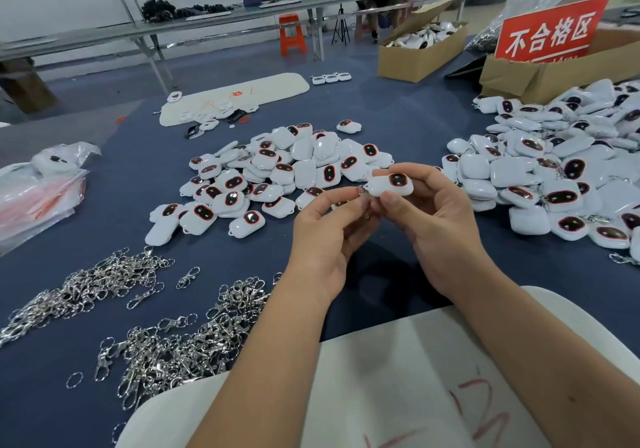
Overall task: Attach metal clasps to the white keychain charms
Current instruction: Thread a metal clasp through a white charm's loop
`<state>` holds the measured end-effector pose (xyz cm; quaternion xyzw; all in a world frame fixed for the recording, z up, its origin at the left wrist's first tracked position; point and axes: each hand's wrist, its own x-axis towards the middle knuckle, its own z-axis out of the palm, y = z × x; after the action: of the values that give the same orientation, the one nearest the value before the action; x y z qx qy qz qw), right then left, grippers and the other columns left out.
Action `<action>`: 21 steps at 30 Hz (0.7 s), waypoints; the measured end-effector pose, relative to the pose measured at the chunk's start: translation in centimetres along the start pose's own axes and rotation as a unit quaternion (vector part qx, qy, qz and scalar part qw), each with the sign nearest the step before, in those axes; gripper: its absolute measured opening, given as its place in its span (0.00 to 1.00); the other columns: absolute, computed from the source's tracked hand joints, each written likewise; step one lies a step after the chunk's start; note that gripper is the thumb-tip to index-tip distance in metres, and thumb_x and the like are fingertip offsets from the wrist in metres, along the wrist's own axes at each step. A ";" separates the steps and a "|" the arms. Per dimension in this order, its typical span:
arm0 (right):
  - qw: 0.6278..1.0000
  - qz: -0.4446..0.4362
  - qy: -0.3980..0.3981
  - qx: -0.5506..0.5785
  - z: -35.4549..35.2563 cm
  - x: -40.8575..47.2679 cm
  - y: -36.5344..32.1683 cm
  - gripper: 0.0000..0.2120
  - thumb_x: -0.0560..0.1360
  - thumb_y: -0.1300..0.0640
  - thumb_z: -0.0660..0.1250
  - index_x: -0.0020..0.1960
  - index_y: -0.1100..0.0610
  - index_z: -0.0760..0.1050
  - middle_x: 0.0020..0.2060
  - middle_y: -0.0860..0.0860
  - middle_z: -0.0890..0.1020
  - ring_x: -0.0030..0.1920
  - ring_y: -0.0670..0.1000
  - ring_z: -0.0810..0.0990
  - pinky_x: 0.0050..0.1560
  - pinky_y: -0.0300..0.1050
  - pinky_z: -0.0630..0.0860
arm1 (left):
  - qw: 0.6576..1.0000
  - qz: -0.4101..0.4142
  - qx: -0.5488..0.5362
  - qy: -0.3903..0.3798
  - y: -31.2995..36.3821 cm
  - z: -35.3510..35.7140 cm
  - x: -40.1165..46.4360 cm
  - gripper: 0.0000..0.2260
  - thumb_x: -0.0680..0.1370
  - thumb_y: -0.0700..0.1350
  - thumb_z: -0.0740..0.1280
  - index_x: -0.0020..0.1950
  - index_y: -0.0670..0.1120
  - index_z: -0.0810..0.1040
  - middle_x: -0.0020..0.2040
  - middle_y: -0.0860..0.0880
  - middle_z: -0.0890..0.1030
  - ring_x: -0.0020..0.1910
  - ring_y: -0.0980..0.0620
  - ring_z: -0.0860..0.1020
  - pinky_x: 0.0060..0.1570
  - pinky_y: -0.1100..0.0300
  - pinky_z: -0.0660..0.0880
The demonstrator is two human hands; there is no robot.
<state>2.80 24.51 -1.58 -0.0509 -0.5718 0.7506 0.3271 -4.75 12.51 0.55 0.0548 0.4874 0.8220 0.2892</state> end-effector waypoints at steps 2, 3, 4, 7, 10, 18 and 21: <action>1.000 0.003 0.008 -0.021 0.0 0.1 0.0 0.14 0.77 0.68 0.74 0.61 0.61 0.79 0.56 0.56 0.87 0.52 0.54 0.86 0.56 0.47 0.82 | 1.000 0.003 -0.019 0.007 0.1 -0.1 0.0 0.05 0.78 0.32 0.69 0.49 0.41 0.82 0.43 0.43 0.86 0.42 0.49 0.85 0.46 0.58 0.83; 0.999 0.002 0.010 -0.037 0.0 0.1 0.1 0.14 0.77 0.68 0.74 0.62 0.62 0.79 0.55 0.55 0.87 0.52 0.52 0.86 0.54 0.44 0.81 | 1.000 0.007 -0.025 0.015 0.2 -0.1 0.0 0.06 0.78 0.32 0.69 0.48 0.41 0.83 0.43 0.44 0.86 0.41 0.50 0.85 0.46 0.59 0.83; 0.999 0.002 0.010 -0.051 0.1 0.0 0.1 0.14 0.77 0.68 0.74 0.61 0.62 0.80 0.55 0.54 0.87 0.50 0.51 0.86 0.52 0.42 0.81 | 0.999 0.012 -0.031 0.023 0.2 -0.1 0.0 0.06 0.78 0.32 0.70 0.46 0.41 0.84 0.42 0.44 0.86 0.40 0.51 0.84 0.46 0.59 0.83; 0.998 0.003 0.013 -0.068 0.2 0.0 0.1 0.14 0.76 0.67 0.75 0.61 0.61 0.80 0.54 0.55 0.87 0.47 0.50 0.85 0.49 0.41 0.81 | 0.998 0.035 -0.025 0.037 0.2 -0.2 0.1 0.07 0.77 0.31 0.70 0.44 0.41 0.84 0.42 0.44 0.85 0.40 0.51 0.84 0.46 0.60 0.83; 0.998 0.002 0.018 -0.062 0.2 0.0 0.1 0.14 0.75 0.66 0.76 0.60 0.60 0.81 0.54 0.57 0.87 0.50 0.54 0.87 0.50 0.42 0.82 | 0.995 0.085 0.034 0.050 0.2 -0.2 0.2 0.07 0.76 0.30 0.71 0.43 0.40 0.84 0.38 0.45 0.85 0.37 0.52 0.83 0.44 0.61 0.82; 0.996 -0.018 0.018 -0.091 0.4 -0.1 0.1 0.15 0.74 0.69 0.76 0.59 0.61 0.81 0.52 0.55 0.87 0.51 0.52 0.87 0.54 0.41 0.82 | 0.896 0.265 0.349 0.075 -0.2 -1.4 0.8 0.07 0.74 0.35 0.74 0.42 0.46 0.86 0.37 0.53 0.85 0.38 0.57 0.81 0.45 0.60 0.79; 0.992 -0.029 0.012 -0.126 0.6 -0.3 0.3 0.16 0.74 0.70 0.76 0.59 0.61 0.80 0.51 0.54 0.87 0.50 0.50 0.87 0.53 0.40 0.82 | 0.768 0.366 0.523 0.049 -0.3 -1.6 0.8 0.08 0.73 0.35 0.71 0.40 0.48 0.84 0.37 0.55 0.83 0.38 0.54 0.79 0.43 0.57 0.76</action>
<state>2.69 23.82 -1.73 -0.0840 -0.6591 0.6620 0.3468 -5.89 11.82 -0.67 0.3318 0.7986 0.4845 -0.1317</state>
